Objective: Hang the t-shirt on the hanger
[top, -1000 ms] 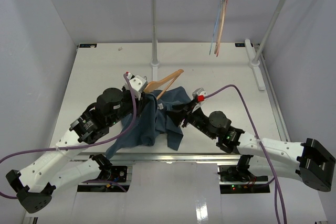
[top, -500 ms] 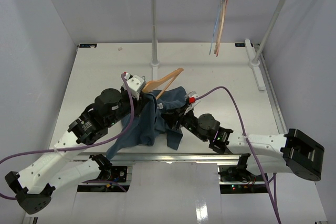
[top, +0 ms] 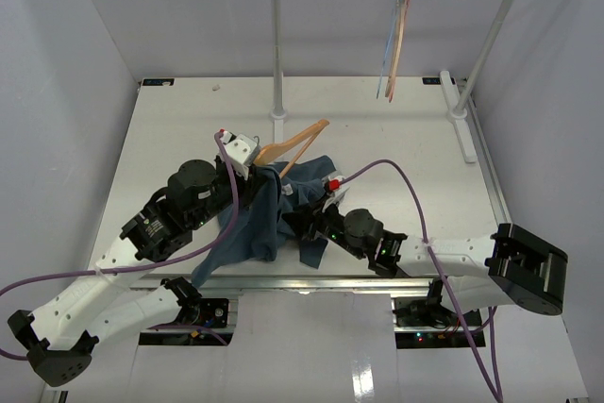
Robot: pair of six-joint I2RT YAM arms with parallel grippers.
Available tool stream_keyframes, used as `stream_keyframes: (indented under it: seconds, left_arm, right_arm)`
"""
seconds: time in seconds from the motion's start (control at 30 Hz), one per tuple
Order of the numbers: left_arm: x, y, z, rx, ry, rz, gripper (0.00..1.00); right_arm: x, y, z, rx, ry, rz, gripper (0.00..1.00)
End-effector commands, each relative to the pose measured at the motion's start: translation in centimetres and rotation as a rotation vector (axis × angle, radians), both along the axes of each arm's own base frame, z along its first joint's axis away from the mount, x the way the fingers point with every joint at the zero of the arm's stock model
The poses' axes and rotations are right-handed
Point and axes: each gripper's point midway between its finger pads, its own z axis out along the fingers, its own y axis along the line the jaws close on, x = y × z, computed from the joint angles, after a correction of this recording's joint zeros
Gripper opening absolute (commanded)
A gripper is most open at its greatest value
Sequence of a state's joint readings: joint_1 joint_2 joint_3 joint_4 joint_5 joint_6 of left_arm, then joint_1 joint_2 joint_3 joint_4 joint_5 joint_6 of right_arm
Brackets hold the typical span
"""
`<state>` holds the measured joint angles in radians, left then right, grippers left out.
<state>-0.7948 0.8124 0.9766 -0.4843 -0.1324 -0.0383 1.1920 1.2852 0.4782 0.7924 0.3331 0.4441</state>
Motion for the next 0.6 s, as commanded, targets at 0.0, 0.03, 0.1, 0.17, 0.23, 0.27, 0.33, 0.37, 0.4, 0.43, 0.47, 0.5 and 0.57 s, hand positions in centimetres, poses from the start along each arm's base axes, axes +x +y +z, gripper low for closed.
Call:
stream_keyframes:
  seconds: [0.0, 0.03, 0.1, 0.17, 0.23, 0.27, 0.33, 0.37, 0.4, 0.43, 0.47, 0.5, 0.57]
  left_arm:
    - [0.39, 0.01, 2.9, -0.077, -0.082, 0.014, 0.0]
    - [0.4, 0.04, 2.83, -0.078, -0.083, 0.016, 0.0]
    - [0.46, 0.04, 2.64, -0.073, -0.085, 0.016, 0.0]
    - [0.52, 0.07, 2.49, -0.07, -0.085, 0.02, 0.0]
    - [0.62, 0.0, 2.34, -0.067, -0.083, 0.02, 0.0]
    - [0.61, -0.03, 2.38, -0.069, -0.084, 0.018, 0.0]
    - [0.6, -0.11, 2.35, -0.069, -0.083, 0.016, 0.0]
    - [0.59, -0.13, 2.3, -0.068, -0.082, 0.015, 0.0]
    - [0.58, -0.11, 2.27, -0.067, -0.082, 0.015, 0.0]
    - [0.58, -0.08, 2.27, -0.067, -0.083, 0.016, 0.0]
    - [0.6, -0.03, 2.31, -0.068, -0.085, 0.018, 0.0]
    - [0.59, 0.0, 2.35, -0.069, -0.086, 0.018, 0.0]
    - [0.55, -0.02, 2.39, -0.07, -0.087, 0.017, 0.0]
  right_arm:
    - [0.07, 1.2, 3.31, 0.106, -0.023, -0.01, 0.49]
    - [0.06, 1.17, 3.32, 0.106, -0.025, -0.013, 0.49]
    - [0.03, 1.12, 3.5, 0.109, -0.026, -0.017, 0.49]
    - [-0.06, 1.14, 3.71, 0.113, -0.028, -0.016, 0.49]
    - [-0.09, 1.22, 3.79, 0.113, -0.025, -0.018, 0.49]
    - [-0.02, 1.28, 3.82, 0.111, -0.021, -0.023, 0.5]
    - [0.18, 1.32, 3.82, 0.112, -0.011, -0.036, 0.49]
    - [0.16, 1.38, 3.79, 0.113, -0.006, -0.038, 0.5]
    - [0.23, 1.34, 3.79, 0.116, -0.002, -0.045, 0.5]
    - [0.34, 1.28, 3.81, 0.118, 0.001, -0.054, 0.5]
    - [0.46, 1.2, 3.86, 0.119, 0.002, -0.063, 0.5]
    - [0.57, 1.13, 3.85, 0.119, 0.003, -0.072, 0.5]
    - [0.78, 1.15, 3.32, 0.096, 0.015, -0.087, 0.5]
